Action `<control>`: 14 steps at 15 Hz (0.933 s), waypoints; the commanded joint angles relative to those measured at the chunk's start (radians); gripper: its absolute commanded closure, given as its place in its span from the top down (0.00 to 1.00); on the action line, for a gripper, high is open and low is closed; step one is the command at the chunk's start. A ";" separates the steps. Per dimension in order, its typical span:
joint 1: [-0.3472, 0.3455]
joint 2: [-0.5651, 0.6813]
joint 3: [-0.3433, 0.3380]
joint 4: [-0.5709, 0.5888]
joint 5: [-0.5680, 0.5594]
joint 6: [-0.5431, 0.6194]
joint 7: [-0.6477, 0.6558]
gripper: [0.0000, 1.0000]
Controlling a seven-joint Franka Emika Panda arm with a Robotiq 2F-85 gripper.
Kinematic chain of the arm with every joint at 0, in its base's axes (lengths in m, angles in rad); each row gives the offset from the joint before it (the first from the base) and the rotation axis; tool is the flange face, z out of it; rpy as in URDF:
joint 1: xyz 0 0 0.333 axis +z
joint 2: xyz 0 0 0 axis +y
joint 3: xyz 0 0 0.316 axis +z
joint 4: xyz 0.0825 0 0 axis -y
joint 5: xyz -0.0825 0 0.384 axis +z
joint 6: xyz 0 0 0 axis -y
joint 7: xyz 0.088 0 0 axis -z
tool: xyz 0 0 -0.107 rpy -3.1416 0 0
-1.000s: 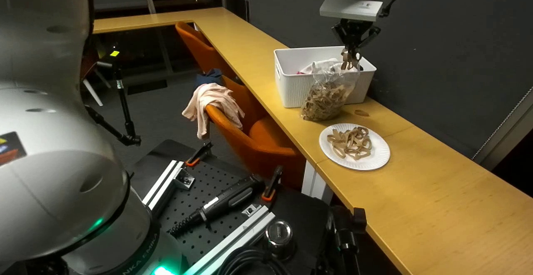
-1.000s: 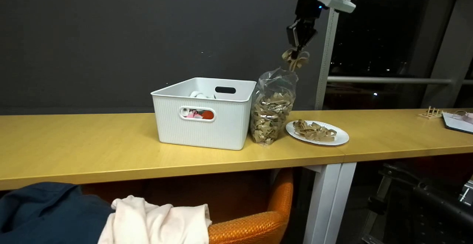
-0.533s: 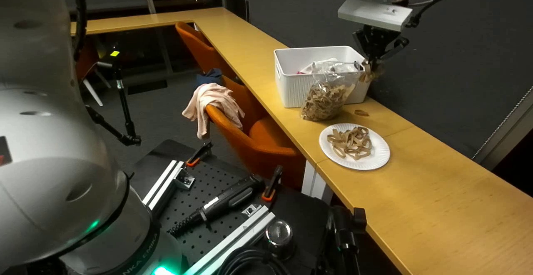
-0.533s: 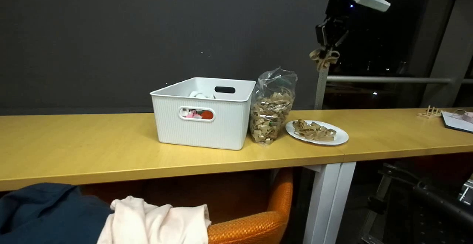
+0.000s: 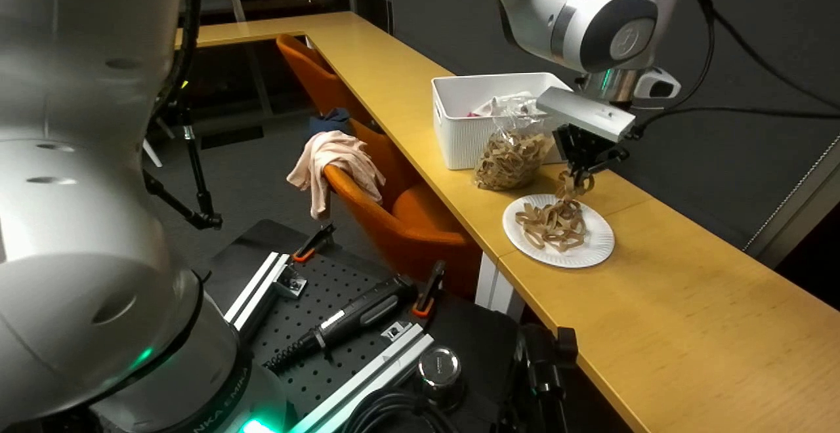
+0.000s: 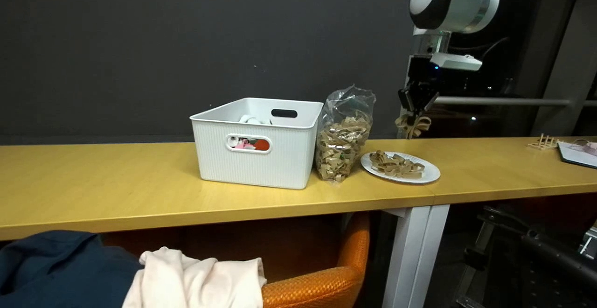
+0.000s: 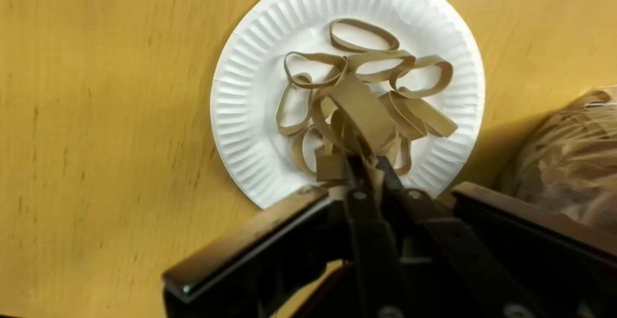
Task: Remove some rubber bands from the plastic bag and then put them on the white plate
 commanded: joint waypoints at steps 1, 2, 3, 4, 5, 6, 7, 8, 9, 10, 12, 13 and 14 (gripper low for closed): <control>-0.012 0.091 0.030 0.073 0.025 0.017 -0.007 0.02; -0.014 0.104 0.036 0.081 0.026 0.021 -0.008 0.22; -0.014 0.106 0.040 0.080 0.027 0.022 -0.004 0.34; -0.015 0.110 0.044 0.083 0.028 0.014 -0.006 0.40; -0.017 0.104 0.048 0.078 0.030 0.003 -0.006 0.47; -0.014 0.095 0.045 0.067 0.029 0.003 0.002 0.55; -0.012 0.081 0.043 0.051 0.028 0.007 0.007 0.61; -0.010 0.067 0.038 0.038 0.026 0.019 0.014 0.69; -0.010 0.054 0.033 0.030 0.022 0.029 0.018 0.76; -0.011 0.047 0.030 0.033 0.022 0.029 0.022 0.82; -0.010 0.018 0.019 0.034 0.014 0.028 0.029 0.97; -0.009 -0.001 0.014 0.030 0.012 0.022 0.033 1.00; -0.005 -0.028 0.005 0.018 0.005 0.027 0.041 1.00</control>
